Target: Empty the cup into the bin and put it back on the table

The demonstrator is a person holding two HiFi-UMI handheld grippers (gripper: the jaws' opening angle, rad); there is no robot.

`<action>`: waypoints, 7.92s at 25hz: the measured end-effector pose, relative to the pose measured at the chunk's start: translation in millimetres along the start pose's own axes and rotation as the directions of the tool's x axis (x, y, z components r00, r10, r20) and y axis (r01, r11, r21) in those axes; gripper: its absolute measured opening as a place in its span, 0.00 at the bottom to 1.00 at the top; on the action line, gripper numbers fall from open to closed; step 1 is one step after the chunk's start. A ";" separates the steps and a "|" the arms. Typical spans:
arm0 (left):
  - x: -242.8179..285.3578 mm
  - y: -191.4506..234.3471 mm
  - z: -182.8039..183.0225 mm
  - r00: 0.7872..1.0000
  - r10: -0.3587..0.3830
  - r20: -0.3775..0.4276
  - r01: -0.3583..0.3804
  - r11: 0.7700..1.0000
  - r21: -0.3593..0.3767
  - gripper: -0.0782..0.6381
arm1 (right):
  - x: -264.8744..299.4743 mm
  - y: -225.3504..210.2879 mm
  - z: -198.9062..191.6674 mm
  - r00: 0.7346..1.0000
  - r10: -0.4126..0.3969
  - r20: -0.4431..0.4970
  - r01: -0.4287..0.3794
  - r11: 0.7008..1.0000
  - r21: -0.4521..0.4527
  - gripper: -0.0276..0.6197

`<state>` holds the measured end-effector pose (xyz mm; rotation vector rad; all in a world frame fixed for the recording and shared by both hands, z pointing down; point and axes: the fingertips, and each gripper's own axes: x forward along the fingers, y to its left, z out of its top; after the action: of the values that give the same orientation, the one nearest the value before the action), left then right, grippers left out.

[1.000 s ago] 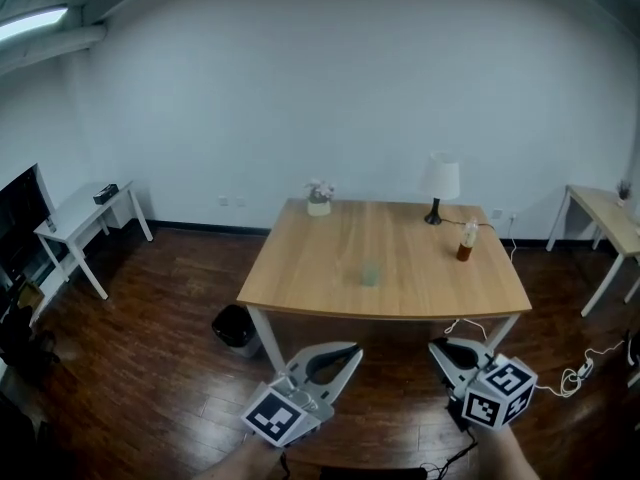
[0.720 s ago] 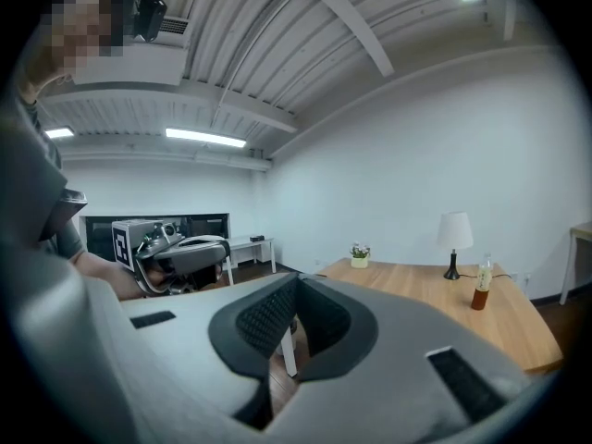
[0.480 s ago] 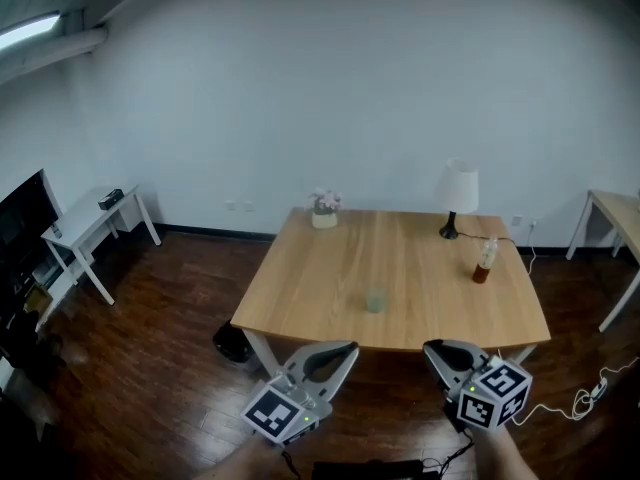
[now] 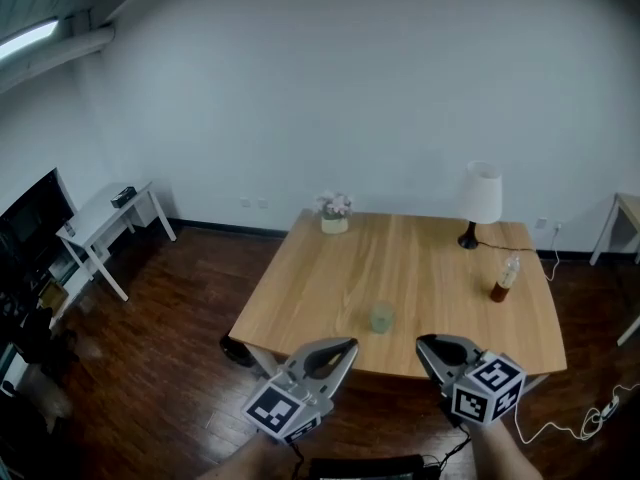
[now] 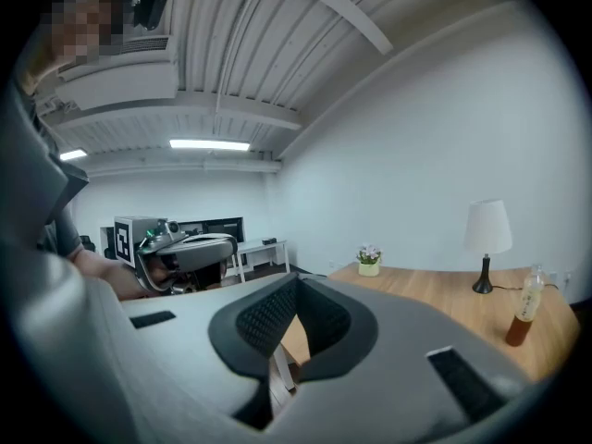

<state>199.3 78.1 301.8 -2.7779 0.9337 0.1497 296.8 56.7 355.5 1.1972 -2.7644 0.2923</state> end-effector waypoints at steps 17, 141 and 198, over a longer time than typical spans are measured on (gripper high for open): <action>74.6 137.3 -76.1 0.999 -0.006 -0.039 0.000 0.987 -0.158 0.10 | 117.1 -85.4 8.2 0.995 -0.099 -0.021 0.100 0.995 0.024 0.04; 88.8 200.6 -251.8 0.900 0.226 -0.374 -0.338 0.902 -0.267 0.10 | 255.1 -138.0 -126.9 0.960 0.103 -0.261 -0.145 0.978 -0.149 0.66; -62.0 282.1 -106.6 0.774 0.619 -0.131 -0.624 0.781 0.002 0.10 | 328.2 17.5 20.0 0.848 0.433 -0.307 -0.512 0.818 -0.262 0.66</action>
<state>-17.9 -129.3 369.7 -2.4108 1.8804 0.0922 59.8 -168.8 393.1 0.3482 -2.7076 -0.0072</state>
